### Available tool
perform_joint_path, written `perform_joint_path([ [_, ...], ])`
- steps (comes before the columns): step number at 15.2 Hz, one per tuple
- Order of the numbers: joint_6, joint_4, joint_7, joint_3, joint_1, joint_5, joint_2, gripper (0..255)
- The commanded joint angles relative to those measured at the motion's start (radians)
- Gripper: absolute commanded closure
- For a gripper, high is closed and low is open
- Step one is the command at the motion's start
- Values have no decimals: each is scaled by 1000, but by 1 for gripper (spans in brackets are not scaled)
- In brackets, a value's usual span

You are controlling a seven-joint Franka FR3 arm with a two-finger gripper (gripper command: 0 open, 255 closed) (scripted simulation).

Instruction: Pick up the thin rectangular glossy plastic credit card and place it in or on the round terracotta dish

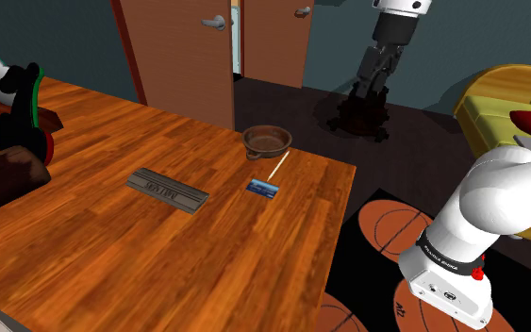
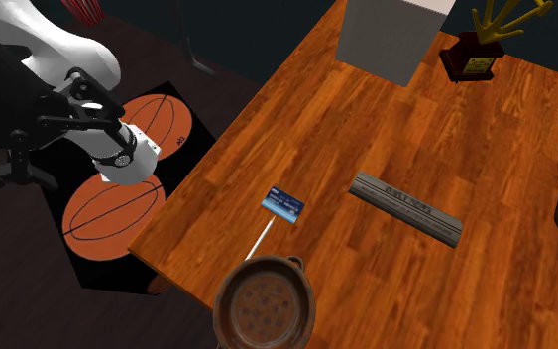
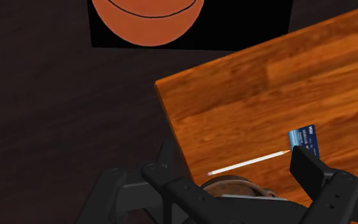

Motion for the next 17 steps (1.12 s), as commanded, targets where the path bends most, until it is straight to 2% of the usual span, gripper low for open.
perform_joint_path([
  [1,0,0,0,0,0,0,0,0],
  [9,22,154,44,122,56,10,365,0],
  [17,-7,354,104,227,109,-25,733,0],
])
